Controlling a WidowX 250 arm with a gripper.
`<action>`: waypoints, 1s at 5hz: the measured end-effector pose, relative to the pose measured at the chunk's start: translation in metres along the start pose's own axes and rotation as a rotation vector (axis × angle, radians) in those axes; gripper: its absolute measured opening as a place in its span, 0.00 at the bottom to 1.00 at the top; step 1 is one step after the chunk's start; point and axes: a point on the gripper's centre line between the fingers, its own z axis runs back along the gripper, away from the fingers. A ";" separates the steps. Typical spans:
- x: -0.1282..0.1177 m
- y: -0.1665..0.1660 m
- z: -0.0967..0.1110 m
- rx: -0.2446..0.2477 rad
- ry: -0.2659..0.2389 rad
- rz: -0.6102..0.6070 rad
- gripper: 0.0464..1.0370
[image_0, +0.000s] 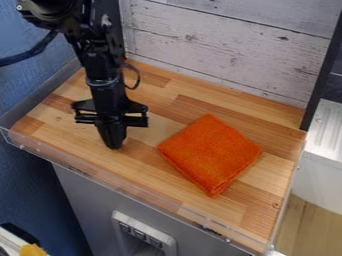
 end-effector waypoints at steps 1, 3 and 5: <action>0.006 0.005 0.004 0.003 -0.012 -0.070 0.01; 0.020 0.017 0.004 0.020 0.001 -0.198 0.01; 0.032 0.031 0.006 0.033 0.016 -0.287 0.03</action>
